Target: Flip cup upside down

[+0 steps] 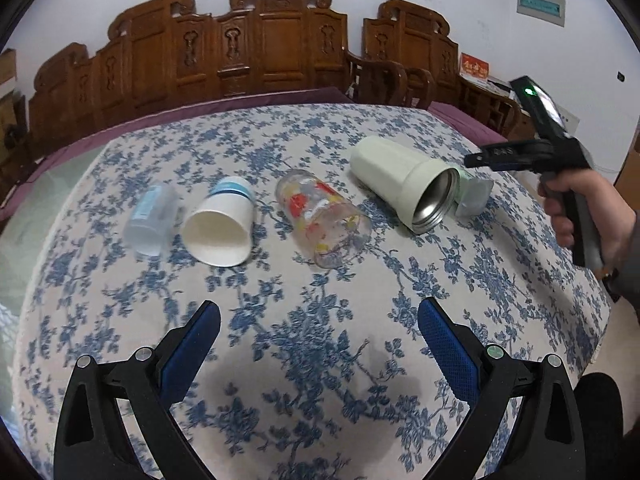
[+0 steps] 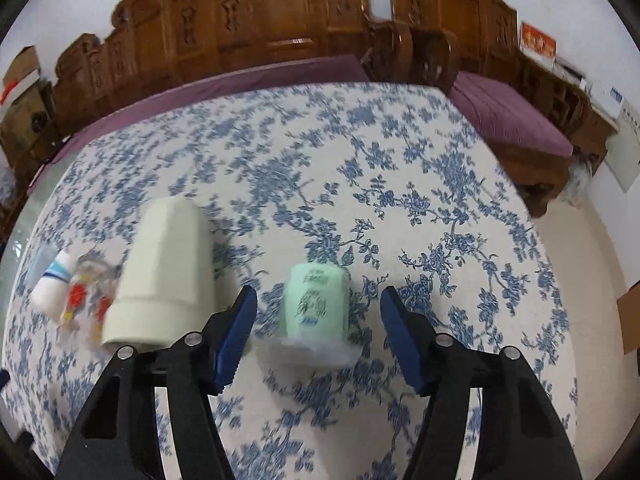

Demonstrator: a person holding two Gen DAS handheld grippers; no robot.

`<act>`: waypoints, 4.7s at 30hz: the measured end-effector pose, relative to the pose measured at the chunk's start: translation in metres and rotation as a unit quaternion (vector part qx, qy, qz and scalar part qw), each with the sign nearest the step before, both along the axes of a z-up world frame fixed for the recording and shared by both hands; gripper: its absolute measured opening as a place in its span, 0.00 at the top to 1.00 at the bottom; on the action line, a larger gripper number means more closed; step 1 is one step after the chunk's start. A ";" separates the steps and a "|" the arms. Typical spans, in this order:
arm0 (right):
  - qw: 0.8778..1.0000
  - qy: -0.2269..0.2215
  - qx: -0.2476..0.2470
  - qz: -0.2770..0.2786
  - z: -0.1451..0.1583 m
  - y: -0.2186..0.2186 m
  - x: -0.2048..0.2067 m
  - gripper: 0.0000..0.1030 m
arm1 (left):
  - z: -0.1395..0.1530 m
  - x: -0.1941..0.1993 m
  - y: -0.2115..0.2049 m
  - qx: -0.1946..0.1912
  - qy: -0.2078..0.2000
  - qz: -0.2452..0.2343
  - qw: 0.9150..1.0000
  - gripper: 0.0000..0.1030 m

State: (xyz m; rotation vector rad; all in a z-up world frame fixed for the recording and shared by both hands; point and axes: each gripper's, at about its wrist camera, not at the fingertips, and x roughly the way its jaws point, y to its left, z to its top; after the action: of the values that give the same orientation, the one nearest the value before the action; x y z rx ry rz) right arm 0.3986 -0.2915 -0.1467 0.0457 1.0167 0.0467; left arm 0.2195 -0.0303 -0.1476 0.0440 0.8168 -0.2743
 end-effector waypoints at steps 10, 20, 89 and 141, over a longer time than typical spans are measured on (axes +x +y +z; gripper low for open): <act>0.997 0.071 0.002 -0.004 -0.026 0.006 0.032 0.46 | -0.017 -0.004 -0.014 -0.007 0.025 -0.020 0.999 0.08; 0.997 0.072 0.024 -0.005 -0.014 -0.004 0.000 0.52 | -0.003 -0.021 -0.008 -0.009 0.017 -0.011 1.000 0.08; 0.983 -0.147 0.055 0.093 -0.005 0.088 -0.270 0.11 | 0.015 -0.030 -0.019 0.028 0.087 0.026 0.995 0.15; 0.982 -0.125 0.107 0.094 -0.025 0.075 -0.267 0.11 | -0.021 0.044 -0.057 0.021 0.063 0.036 0.997 0.53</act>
State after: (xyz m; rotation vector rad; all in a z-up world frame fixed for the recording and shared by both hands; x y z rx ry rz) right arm 0.1321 -0.2161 -0.1719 0.1372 0.7584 0.3265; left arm 0.2636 -0.0871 -0.1688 0.0368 0.9483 -0.1923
